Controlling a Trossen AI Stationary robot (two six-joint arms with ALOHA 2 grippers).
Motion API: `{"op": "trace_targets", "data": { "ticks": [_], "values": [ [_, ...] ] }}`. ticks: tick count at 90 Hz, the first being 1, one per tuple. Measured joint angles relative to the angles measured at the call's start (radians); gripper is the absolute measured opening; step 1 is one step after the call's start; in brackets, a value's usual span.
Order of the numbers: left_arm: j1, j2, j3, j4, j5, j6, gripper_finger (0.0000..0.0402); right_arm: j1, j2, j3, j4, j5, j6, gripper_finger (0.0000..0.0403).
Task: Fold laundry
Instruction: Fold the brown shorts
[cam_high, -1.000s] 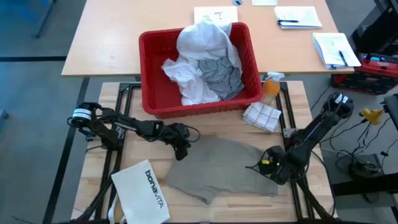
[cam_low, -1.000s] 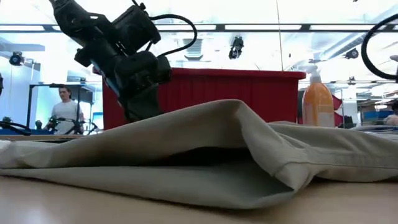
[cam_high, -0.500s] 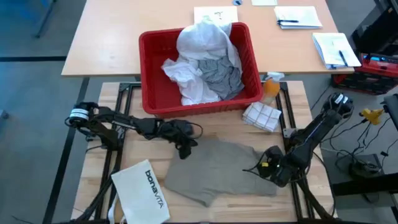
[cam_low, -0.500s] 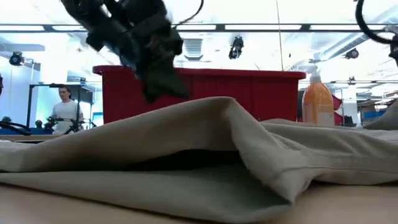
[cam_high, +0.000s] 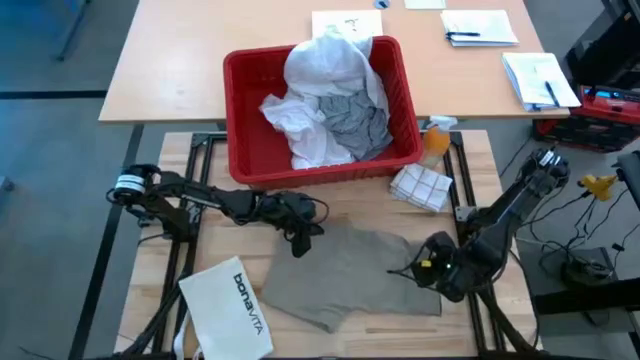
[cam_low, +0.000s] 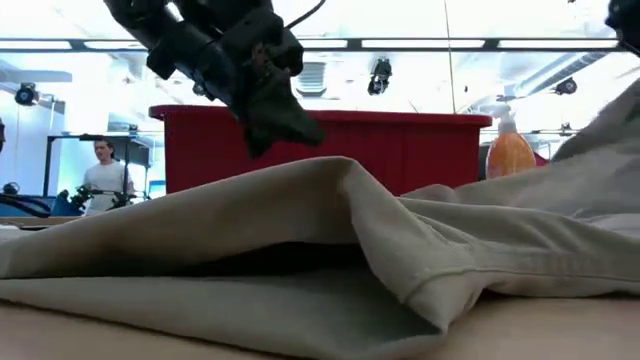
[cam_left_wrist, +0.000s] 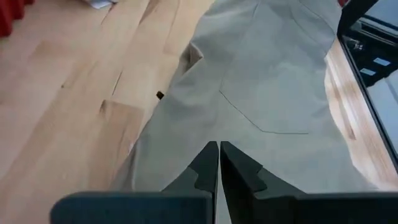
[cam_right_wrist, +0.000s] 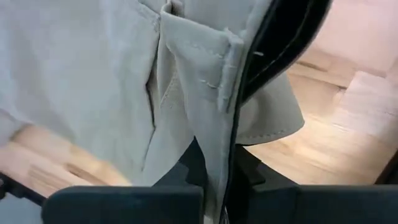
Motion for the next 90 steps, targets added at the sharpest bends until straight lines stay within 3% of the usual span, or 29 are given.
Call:
{"op": "trace_targets", "data": {
  "ticks": [39,59,90],
  "values": [
    [-0.002,0.0,-0.007,0.002,-0.003,0.022,0.0,-0.225,0.001,0.177,-0.001,0.024,-0.299,0.0003],
    [-0.019,0.014,-0.007,0.0,0.046,0.117,0.0,-0.361,0.002,0.213,0.013,0.007,-0.452,0.0003],
    [-0.031,0.178,0.048,0.035,0.11,0.126,0.0,-0.525,0.009,0.21,0.203,-0.08,-0.642,0.0012]
  ]
}}
